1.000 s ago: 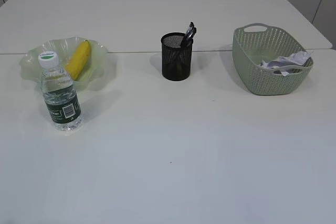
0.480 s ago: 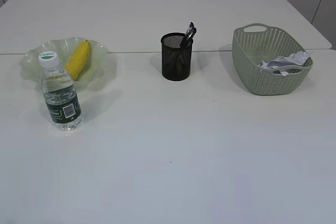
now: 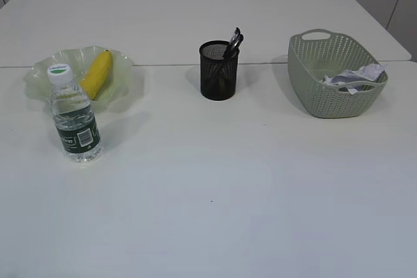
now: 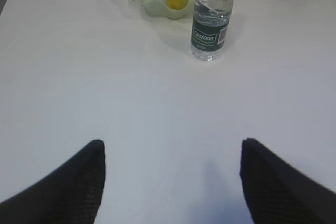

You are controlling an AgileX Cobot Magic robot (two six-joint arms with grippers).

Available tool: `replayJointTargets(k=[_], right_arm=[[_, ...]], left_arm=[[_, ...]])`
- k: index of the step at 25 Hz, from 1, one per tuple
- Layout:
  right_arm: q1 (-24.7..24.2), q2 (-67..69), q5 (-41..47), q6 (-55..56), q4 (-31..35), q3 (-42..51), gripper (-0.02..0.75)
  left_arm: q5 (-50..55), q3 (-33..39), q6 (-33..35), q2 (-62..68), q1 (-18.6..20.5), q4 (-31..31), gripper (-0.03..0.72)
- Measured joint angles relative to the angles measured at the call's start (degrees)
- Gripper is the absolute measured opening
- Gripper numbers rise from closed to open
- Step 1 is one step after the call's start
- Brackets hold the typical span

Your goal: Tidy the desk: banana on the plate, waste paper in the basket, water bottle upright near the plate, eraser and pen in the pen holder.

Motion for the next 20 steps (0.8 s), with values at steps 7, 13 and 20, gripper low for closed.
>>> replayJointTargets(k=[7,13,20], right_arm=[[-2.55,0.00,0.00,0.00,0.00,0.00,0.503],[-2.59,0.00,0.00,0.00,0.00,0.00,0.503],[-2.59,0.00,-0.04,0.00,0.00,0.00,0.503]], left_arm=[[0.00,0.00,0.00,0.00,0.00,0.00,0.571],[0.00,0.00,0.00,0.00,0.00,0.00,0.571],[0.00,0.00,0.00,0.00,0.00,0.00,0.571]])
